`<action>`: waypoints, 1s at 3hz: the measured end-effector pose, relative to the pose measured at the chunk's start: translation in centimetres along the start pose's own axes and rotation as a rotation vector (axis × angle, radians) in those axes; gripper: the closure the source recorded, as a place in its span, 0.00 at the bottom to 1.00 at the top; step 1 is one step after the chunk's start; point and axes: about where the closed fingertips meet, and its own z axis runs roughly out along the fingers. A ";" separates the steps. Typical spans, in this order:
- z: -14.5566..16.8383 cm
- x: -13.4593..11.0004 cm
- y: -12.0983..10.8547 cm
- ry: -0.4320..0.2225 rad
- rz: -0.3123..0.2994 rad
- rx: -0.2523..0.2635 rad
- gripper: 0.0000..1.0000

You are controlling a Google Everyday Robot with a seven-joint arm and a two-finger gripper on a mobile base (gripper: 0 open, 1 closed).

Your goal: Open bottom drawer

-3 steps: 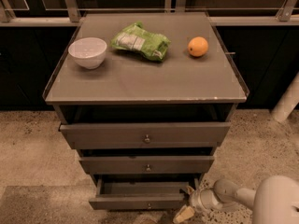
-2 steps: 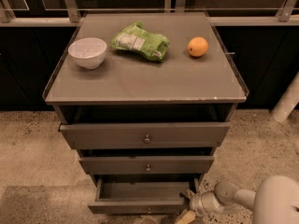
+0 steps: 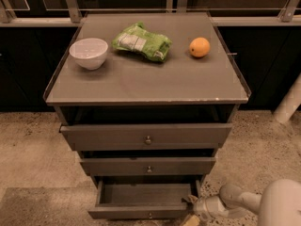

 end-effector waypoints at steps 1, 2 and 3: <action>-0.1 -0.1 0.0 0.000 0.000 0.000 0.00; -1.0 1.3 3.0 0.007 0.002 -0.093 0.00; -0.9 1.2 2.9 0.007 0.002 -0.093 0.00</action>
Offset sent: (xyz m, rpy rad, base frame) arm -0.1765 -0.0304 0.0636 0.2558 0.2999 0.3169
